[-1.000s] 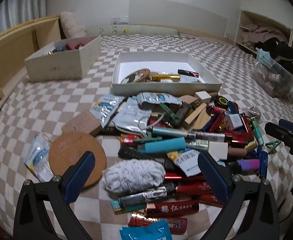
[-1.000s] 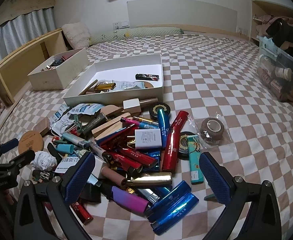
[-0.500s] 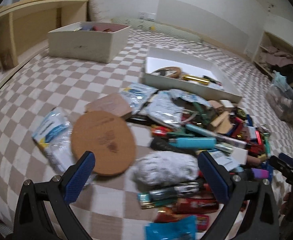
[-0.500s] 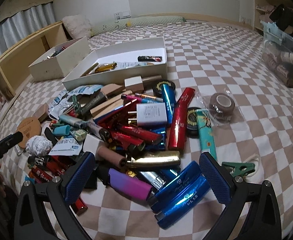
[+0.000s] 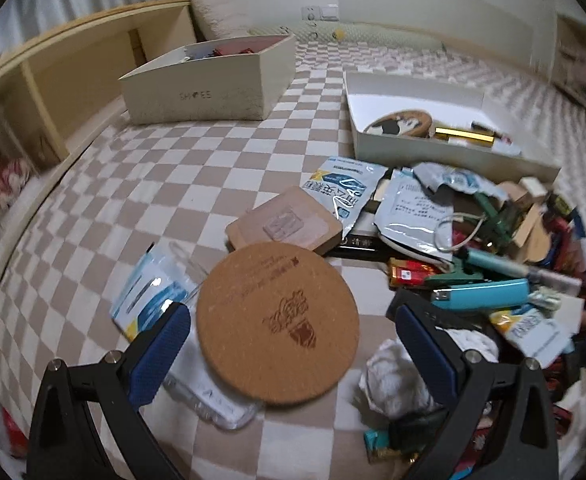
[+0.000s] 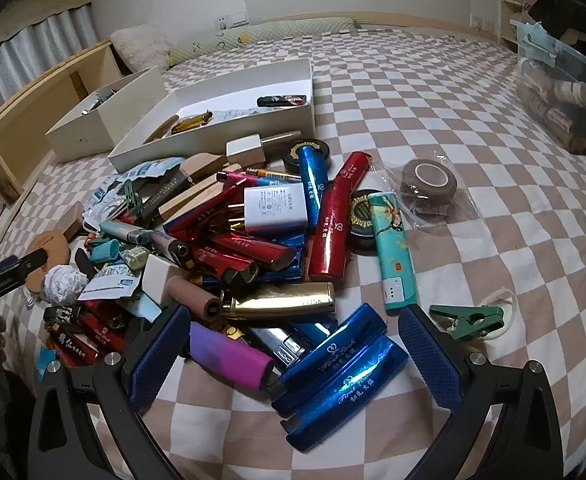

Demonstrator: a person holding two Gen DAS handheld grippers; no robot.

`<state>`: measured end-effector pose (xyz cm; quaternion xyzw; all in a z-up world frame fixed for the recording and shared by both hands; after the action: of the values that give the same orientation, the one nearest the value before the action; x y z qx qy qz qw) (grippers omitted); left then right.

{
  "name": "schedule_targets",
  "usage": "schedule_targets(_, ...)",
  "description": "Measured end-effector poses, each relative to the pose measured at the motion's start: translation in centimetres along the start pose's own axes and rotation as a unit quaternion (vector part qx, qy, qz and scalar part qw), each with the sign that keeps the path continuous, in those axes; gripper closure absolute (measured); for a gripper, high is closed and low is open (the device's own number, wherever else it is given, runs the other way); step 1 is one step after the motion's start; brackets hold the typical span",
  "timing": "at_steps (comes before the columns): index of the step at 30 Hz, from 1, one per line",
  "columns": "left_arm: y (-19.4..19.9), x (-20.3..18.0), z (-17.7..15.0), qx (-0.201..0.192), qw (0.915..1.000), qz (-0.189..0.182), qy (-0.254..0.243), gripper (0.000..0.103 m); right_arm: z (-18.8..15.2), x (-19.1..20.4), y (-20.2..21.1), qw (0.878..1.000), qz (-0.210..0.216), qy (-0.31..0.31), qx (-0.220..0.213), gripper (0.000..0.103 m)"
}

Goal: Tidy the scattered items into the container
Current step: 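Grasp the round cork coaster with the left tool while the right tool grasps the bagged tape roll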

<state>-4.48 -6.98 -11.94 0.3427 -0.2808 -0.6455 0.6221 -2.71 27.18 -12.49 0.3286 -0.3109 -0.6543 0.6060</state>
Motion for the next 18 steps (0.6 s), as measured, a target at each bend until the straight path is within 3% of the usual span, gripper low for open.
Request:
schedule_targets(9,-2.8,-0.4,0.9,0.051,0.9957,0.052,-0.056,0.0,-0.1,1.6,0.3,0.999,0.003,0.033,-0.003,0.0)
schedule_targets(13,-3.7,0.5,1.3,0.061,0.9953,0.057,-0.049,0.0,0.1,1.4,0.3,0.999,0.001,0.033,-0.003,0.0)
schedule_targets(18,-3.9,1.4,1.6,0.053,0.9972,0.037,-0.038,0.0,1.0,-0.9,0.2,1.0,-0.016,0.016,-0.008,0.0)
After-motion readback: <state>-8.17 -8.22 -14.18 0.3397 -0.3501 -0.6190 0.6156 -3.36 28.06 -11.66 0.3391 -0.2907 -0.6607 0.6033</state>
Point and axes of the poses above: each gripper's, at about its wrist camera, not at the fingertips, and y roughly against the way its jaws point, x to its left, z to its top, the point moved 2 cm from there along -y, roughly the way its jaws point, and after that the axes turned 15 degrees about -z, right-handed, at the moved point
